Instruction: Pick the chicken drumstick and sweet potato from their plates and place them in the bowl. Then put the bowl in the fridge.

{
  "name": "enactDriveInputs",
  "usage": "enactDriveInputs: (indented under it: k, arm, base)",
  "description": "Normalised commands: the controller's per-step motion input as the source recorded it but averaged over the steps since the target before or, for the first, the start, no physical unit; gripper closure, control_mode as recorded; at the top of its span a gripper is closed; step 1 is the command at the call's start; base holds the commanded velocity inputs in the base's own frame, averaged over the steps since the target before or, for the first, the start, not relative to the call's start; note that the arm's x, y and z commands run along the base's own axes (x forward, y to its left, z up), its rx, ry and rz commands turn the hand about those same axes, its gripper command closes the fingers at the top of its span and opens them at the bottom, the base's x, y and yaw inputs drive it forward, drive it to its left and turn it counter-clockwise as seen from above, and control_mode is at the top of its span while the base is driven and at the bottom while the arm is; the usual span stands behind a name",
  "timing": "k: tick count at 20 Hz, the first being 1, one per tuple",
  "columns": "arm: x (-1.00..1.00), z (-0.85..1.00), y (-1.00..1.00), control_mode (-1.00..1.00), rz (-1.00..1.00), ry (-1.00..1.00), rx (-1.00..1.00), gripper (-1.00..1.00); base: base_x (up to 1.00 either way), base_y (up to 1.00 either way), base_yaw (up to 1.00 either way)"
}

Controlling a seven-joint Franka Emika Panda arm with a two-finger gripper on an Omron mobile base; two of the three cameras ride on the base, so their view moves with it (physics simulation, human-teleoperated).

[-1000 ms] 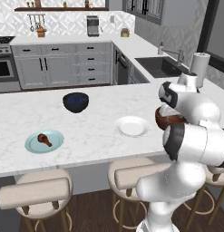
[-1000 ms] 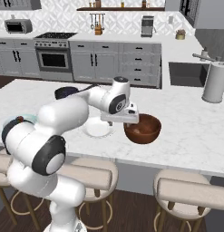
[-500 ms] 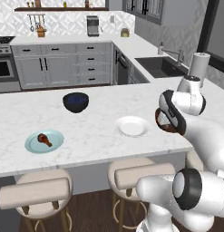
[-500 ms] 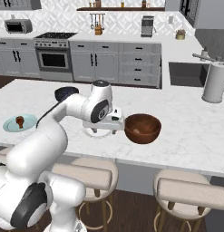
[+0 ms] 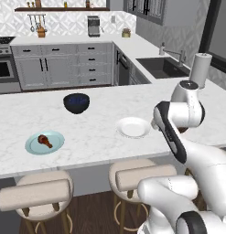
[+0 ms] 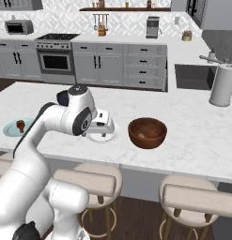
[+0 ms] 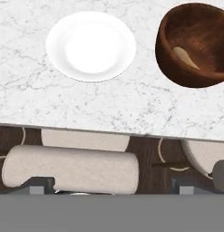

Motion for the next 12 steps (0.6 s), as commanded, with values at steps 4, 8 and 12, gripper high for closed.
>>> enactDriveInputs:
  k: [4,8,12]
  arm:
    - [-0.45,0.04,0.18,-1.0,0.0,-0.15,0.0,-1.0]
    - [-0.21,0.02,0.1,1.0,0.0,-0.06,0.0,-1.0]
    - [0.0,0.0,0.0,1.0,0.0,0.0,0.0,-1.0]
  base:
    - [0.0,0.0,0.0]
    - [-0.14,0.23,0.0]
    - [-0.51,0.93,0.0]
